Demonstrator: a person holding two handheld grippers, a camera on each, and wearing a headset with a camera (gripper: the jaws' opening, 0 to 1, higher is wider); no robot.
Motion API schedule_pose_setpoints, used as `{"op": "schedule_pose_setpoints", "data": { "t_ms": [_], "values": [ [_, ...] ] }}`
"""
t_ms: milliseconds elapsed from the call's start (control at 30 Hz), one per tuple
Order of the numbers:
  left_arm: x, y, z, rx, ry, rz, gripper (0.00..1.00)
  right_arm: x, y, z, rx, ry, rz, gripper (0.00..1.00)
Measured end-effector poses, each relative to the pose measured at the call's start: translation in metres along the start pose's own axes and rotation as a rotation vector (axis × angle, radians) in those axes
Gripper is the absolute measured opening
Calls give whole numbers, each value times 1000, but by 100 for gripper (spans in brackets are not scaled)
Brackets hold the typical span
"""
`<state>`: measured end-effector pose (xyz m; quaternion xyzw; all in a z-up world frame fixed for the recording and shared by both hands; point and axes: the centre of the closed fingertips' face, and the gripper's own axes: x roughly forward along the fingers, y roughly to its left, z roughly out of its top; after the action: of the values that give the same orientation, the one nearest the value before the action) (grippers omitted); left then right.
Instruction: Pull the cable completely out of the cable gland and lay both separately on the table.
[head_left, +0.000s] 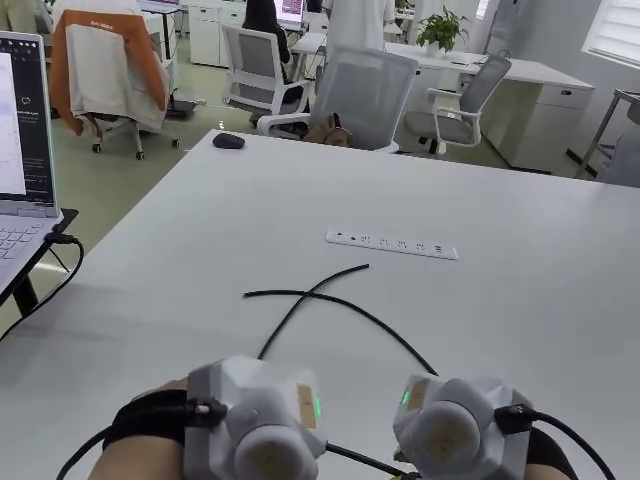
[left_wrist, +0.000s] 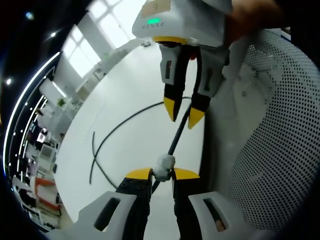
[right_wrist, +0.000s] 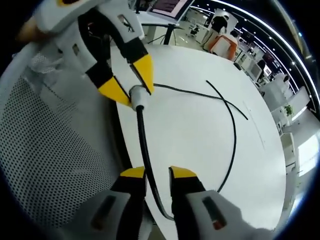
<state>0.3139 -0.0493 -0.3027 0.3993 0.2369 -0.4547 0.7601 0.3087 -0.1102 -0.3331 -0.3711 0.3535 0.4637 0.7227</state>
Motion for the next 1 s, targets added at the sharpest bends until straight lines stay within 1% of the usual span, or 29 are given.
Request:
{"op": "schedule_pose_setpoints", "data": {
  "t_ms": [67,100,133,167,233,267,300,400,467,500,633,667,700,767,800,867,900,1000],
  "values": [
    [1,-3,2,11,-5,-9,17,0,4,6,-16,-28,15,19],
    [1,-5,4,19,-11,-16,17,-1,8,14,-29,-65,31,19],
    [1,-5,4,20,-12,-17,17,-2,9,16,-32,-74,36,17],
    [2,-6,6,29,-18,-22,17,-3,13,22,-25,-110,59,15],
    [3,-7,6,35,-22,-26,17,-4,18,26,-24,-134,92,8],
    [3,-6,6,34,-22,-24,17,-4,21,26,-32,-142,109,4],
    [3,-5,6,30,-24,-25,17,-4,19,27,-30,-143,97,3],
    [3,-5,6,24,-27,-27,17,-2,19,25,-39,-129,93,3],
    [3,-5,7,23,-28,-26,17,-2,17,23,-29,-119,86,3],
    [3,-5,6,23,-27,-23,17,-1,14,18,-17,-99,76,3],
    [2,-2,5,12,-21,-13,17,1,6,5,40,-55,57,4],
    [2,-1,4,11,-18,-11,17,1,4,2,40,-35,47,4],
    [2,0,3,8,-12,-8,17,2,2,-5,37,2,33,4],
    [2,0,1,4,-8,-7,17,2,-1,-14,43,47,16,4],
    [2,0,1,1,-6,-6,17,3,-1,-16,43,56,13,5],
    [1,1,-1,-3,1,0,17,2,-6,-27,48,108,-12,5],
    [0,2,-1,-8,3,2,17,2,-7,-30,43,124,-18,5],
    [0,2,-2,-8,5,3,17,3,-4,-29,59,122,-6,5]
  ]
}}
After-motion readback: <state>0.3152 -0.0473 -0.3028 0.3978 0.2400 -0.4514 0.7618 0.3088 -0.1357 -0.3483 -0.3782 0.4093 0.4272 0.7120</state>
